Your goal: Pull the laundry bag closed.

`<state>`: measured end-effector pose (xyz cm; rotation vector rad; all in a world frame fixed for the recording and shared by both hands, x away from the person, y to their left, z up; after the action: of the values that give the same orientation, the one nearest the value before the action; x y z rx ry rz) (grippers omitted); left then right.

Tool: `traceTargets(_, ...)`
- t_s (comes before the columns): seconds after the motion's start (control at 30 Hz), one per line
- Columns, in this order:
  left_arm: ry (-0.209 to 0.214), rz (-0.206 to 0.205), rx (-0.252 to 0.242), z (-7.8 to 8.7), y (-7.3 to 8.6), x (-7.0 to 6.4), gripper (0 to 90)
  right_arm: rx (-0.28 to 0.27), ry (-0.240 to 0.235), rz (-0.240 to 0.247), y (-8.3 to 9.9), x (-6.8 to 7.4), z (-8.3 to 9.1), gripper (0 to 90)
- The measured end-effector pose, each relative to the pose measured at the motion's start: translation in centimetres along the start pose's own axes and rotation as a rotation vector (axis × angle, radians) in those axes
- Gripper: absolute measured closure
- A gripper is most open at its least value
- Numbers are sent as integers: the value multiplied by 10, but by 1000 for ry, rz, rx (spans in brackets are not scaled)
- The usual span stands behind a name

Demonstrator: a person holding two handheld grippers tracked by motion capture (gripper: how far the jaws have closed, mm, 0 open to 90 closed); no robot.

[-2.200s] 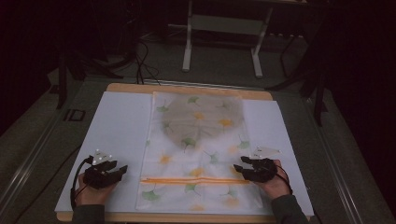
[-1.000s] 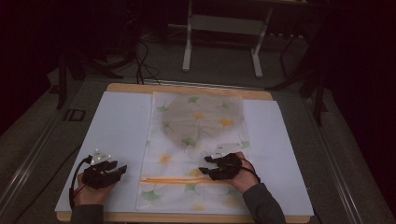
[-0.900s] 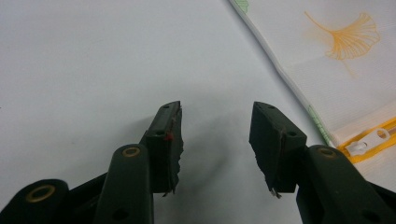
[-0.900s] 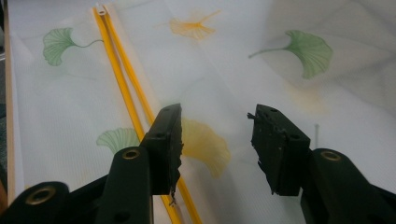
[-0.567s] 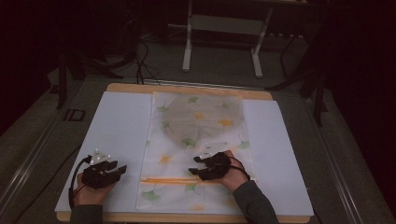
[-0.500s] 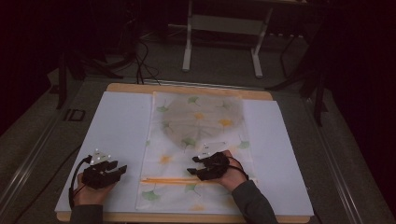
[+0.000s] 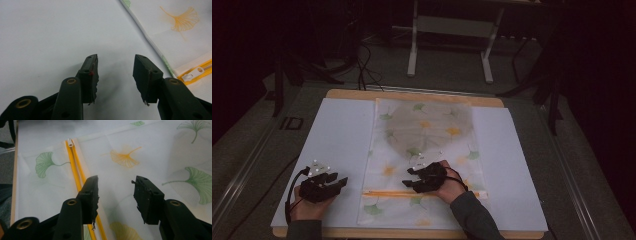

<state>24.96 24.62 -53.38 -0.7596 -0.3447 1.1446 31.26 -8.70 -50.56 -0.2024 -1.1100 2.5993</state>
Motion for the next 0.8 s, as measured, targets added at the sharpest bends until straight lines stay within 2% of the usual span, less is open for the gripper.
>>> traceTargets(0.4, 3, -2, 1, 1, 0, 0, 553, -3, -40, 7, -11, 5, -13, 579)
traceTargets(0.57, 6, -8, 5, 1, 0, -2, 553, 5, -73, 28, -15, 12, -23, 641)
traceTargets(0.8, 9, -11, 7, 1, 0, -2, 553, 15, -100, 55, -20, 20, -35, 673)
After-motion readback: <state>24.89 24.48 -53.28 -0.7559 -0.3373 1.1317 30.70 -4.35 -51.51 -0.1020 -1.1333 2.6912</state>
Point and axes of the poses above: each handheld gripper's, and its own axes: z roughly backward along the jaws, y roughly out of its underside, x roughly to its left, the point moved 1 cm from there along -z, roughly forward along the jaws, and after that the axes turned 2 degrees about y, right-handed, at the moved point
